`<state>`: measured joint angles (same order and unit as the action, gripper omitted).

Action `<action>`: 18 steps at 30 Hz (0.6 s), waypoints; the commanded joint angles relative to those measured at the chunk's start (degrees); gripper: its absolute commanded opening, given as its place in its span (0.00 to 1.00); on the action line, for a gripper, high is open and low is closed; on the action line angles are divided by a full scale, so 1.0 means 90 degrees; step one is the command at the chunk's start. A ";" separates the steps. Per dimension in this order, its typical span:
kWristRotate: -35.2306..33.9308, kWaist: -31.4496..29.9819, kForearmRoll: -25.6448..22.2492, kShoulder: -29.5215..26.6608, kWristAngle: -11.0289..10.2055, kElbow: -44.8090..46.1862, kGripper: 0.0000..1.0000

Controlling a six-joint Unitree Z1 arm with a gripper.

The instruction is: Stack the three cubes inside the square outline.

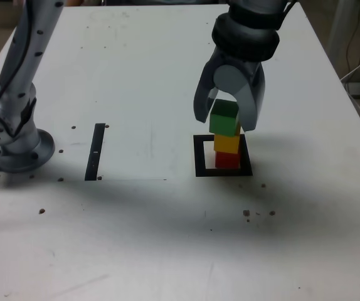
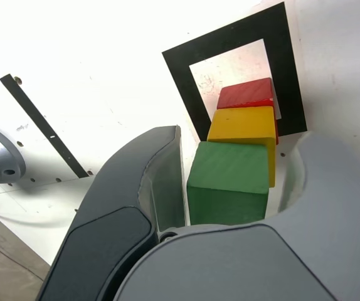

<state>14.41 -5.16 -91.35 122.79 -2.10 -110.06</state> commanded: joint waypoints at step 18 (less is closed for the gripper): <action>-0.0016 0.0033 -0.0085 -0.0684 -0.0289 0.0194 1.00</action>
<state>14.48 -4.99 -91.42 117.98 -4.48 -109.06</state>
